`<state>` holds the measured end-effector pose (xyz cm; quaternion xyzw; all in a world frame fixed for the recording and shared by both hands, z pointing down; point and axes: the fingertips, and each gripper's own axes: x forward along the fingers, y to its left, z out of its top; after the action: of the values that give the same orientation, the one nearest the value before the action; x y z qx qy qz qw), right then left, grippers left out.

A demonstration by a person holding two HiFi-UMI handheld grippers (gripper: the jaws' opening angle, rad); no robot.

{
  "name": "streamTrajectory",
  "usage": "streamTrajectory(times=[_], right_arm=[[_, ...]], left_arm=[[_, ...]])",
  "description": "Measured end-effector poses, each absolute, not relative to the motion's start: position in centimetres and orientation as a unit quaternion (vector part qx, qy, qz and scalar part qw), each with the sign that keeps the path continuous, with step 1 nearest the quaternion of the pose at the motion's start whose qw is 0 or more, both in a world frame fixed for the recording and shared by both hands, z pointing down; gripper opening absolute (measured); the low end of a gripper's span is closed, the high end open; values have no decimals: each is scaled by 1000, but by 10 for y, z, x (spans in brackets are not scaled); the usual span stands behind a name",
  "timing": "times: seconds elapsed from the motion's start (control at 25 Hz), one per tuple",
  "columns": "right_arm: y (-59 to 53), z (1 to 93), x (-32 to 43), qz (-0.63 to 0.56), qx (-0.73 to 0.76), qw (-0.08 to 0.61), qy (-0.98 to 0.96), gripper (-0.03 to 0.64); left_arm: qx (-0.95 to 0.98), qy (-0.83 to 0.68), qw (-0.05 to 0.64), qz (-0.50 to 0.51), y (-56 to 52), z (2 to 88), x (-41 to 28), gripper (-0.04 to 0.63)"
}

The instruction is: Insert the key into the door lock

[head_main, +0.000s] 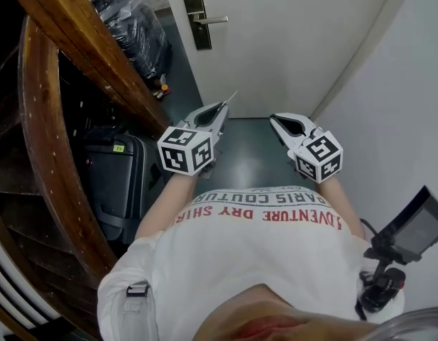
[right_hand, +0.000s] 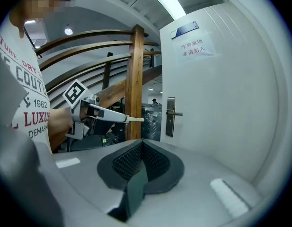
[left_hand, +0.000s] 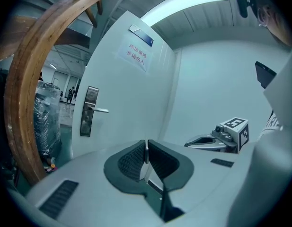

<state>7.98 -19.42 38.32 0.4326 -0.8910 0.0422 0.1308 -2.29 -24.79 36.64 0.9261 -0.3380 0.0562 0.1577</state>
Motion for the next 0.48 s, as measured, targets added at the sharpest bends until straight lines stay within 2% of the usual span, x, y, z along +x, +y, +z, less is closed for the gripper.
streamTrajectory(times=[0.48], right_arm=[[-289, 383, 67, 42, 383, 144, -911, 2]], left_arm=[[915, -368, 153, 63, -327, 374, -30, 23]])
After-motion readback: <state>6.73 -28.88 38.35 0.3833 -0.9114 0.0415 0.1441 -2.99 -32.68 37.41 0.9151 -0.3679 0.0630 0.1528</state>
